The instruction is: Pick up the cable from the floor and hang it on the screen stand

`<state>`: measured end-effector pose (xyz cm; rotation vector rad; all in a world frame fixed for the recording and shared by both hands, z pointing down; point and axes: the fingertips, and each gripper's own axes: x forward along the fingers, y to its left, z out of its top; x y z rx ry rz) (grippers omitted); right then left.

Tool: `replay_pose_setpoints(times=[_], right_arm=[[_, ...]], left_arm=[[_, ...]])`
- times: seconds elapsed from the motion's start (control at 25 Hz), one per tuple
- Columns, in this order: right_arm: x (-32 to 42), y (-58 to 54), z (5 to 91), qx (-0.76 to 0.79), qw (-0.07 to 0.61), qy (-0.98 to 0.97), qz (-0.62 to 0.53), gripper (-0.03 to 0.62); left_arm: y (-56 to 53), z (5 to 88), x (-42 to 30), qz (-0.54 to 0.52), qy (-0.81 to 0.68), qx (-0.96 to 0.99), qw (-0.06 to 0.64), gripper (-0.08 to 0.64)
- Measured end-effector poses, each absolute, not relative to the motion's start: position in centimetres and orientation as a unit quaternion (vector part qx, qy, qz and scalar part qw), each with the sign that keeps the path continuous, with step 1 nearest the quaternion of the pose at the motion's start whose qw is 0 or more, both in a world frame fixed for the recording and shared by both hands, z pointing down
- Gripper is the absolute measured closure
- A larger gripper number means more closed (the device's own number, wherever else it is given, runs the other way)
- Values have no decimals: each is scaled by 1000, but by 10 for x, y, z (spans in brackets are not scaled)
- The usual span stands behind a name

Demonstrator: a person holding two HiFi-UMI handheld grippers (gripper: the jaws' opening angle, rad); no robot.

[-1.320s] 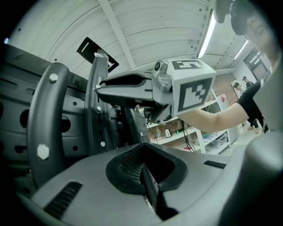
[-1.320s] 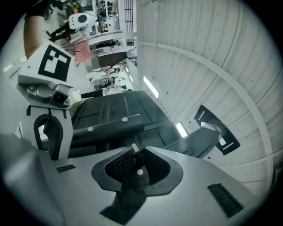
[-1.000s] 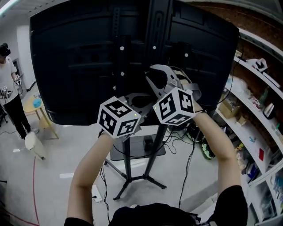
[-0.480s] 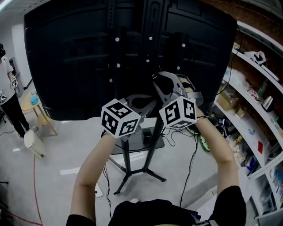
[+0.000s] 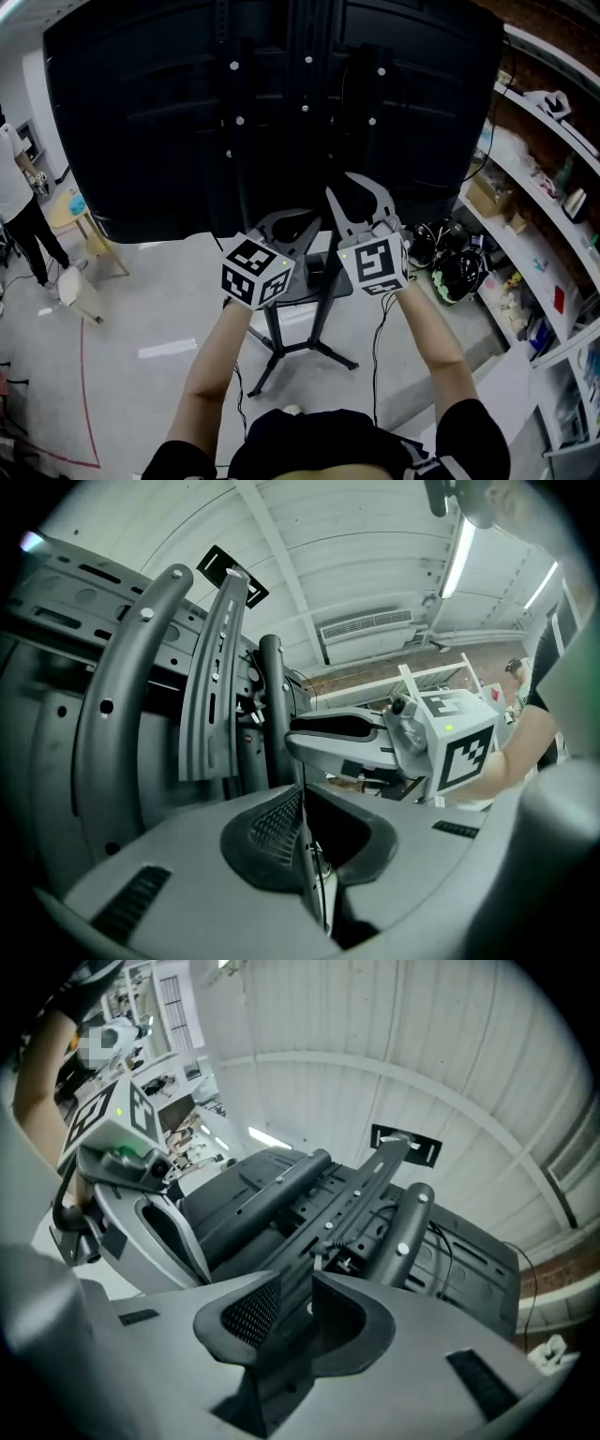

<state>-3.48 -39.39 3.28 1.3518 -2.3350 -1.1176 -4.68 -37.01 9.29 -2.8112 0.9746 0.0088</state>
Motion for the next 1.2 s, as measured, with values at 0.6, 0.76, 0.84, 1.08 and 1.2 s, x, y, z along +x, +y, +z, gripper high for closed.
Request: replay_pose_setpoints(times=[0.6,0.76,0.84,1.08,1.2], right_arm=[[66,-240,179,414,-80,-902,89,536],[86,-198,211,437,-81,-888,116,569],[93,-182,226,442,-92,-882,134,569],[98,-146,250,447,-101,-875,154,569],[98,-137,250,447,-86,-881,130,569]], left_arm=[[-248,193,16,25,423,-906,9,552],[-215,229,13,26,460,-887,-34,552],[-202,242,12,24,475,-879,-42,552],[-178,257,12,1,494,-869,-38,552],[-177,260,12,-5,500,-865,-37,552]])
